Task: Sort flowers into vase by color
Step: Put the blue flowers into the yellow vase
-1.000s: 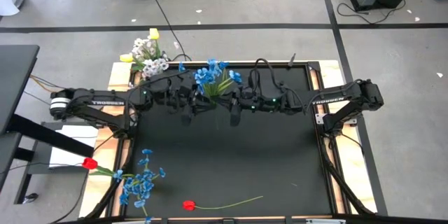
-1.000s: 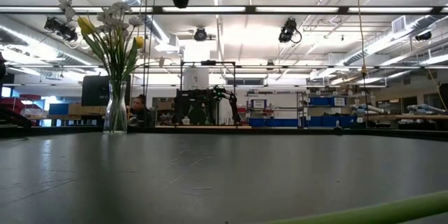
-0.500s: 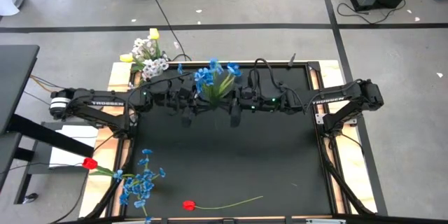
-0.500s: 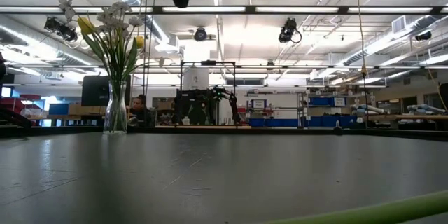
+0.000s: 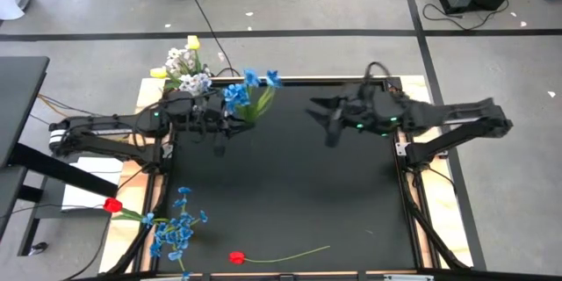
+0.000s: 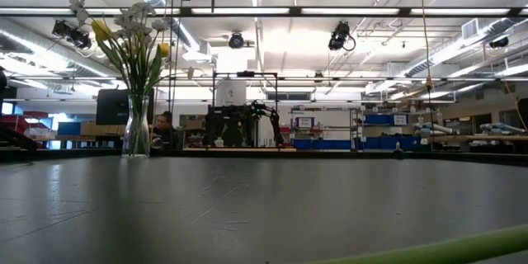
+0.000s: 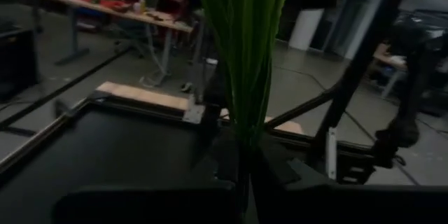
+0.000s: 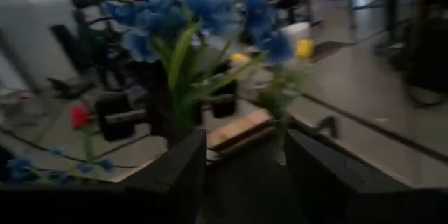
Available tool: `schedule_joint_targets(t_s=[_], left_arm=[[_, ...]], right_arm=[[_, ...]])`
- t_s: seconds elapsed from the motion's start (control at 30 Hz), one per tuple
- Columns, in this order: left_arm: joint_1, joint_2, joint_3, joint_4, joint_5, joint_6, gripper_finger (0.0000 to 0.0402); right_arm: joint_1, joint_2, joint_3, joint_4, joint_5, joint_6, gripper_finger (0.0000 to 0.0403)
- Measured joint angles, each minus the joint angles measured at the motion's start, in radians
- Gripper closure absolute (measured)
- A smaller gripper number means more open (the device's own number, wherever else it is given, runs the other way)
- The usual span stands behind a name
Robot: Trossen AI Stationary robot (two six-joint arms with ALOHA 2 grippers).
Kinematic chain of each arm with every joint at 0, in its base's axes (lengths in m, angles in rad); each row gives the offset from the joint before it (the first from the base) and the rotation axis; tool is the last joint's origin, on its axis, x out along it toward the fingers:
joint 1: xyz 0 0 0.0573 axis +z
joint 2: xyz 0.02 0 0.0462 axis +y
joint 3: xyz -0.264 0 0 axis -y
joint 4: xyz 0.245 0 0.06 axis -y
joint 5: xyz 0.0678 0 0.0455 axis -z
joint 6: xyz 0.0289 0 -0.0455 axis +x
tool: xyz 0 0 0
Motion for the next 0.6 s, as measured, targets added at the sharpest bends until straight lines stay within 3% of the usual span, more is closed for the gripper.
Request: schedule_joint_targets(t_s=[0.2,0.47,0.6], left_arm=[[0.043,-0.073,0.0,-0.093,-0.046,0.002,0.0383],[0.086,-0.108,0.0,-0.121,-0.027,0.033,0.0383],[0.091,-0.115,0.0,-0.172,-0.017,0.043,0.0383]], right_arm=[[0.032,-0.167,0.0,-0.237,0.082,0.024,0.0229],[0.111,-0.372,-0.121,-0.297,0.184,-0.031,0.0375],[0.114,-0.465,-0.201,-0.307,0.192,-0.038,0.0386]])
